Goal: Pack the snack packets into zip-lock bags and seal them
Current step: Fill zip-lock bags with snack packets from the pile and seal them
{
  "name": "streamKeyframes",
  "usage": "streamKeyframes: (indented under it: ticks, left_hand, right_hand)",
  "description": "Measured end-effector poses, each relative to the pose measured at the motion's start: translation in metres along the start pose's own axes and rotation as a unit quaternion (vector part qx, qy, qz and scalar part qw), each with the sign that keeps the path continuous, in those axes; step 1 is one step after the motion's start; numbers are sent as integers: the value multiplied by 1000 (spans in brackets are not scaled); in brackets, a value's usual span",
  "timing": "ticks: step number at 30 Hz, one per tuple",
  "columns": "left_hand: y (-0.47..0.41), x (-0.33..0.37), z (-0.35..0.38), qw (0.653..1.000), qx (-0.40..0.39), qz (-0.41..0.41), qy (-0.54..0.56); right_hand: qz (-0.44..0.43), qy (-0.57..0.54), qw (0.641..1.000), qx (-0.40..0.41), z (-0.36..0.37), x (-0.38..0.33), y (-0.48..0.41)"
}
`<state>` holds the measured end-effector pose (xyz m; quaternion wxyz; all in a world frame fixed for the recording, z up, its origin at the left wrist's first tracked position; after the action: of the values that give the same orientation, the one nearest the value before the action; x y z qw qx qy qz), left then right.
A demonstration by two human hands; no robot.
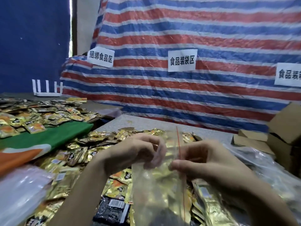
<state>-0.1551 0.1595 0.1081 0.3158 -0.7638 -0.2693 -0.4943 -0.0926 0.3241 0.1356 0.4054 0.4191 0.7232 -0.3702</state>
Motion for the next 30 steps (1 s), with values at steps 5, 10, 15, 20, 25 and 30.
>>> streamKeyframes:
  ticks: [5, 10, 15, 20, 25, 30]
  left_hand:
    - [17, 18, -23, 934, 257, 22, -248]
    - [25, 35, 6, 977, 98, 33, -185]
    - [17, 35, 34, 991, 13, 53, -121]
    - [14, 25, 24, 998, 10, 27, -52]
    - [12, 9, -1, 992, 106, -54, -32]
    - [17, -9, -29, 977, 167, -128, 32]
  right_hand:
    - [52, -113, 991, 51, -9, -2, 5]
    - [41, -126, 989, 60, -4, -4, 4]
    - [26, -115, 992, 55, 0, -5, 2]
    - [48, -122, 988, 85, -7, -5, 4]
    - [71, -107, 985, 118, -19, -4, 13]
    - [13, 21, 994, 103, -29, -7, 22]
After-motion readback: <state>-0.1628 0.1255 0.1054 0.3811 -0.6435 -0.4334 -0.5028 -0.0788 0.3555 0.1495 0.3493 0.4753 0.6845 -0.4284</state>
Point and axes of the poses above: each hand's wrist, its own y-axis away from the middle knuckle, its own z-axis out of the palm, x = y × z, the point moved 4 cm from there along -y, towards the middle knuckle, and after that the axes turned 8 degrees about -y, right-handed, at the moved point
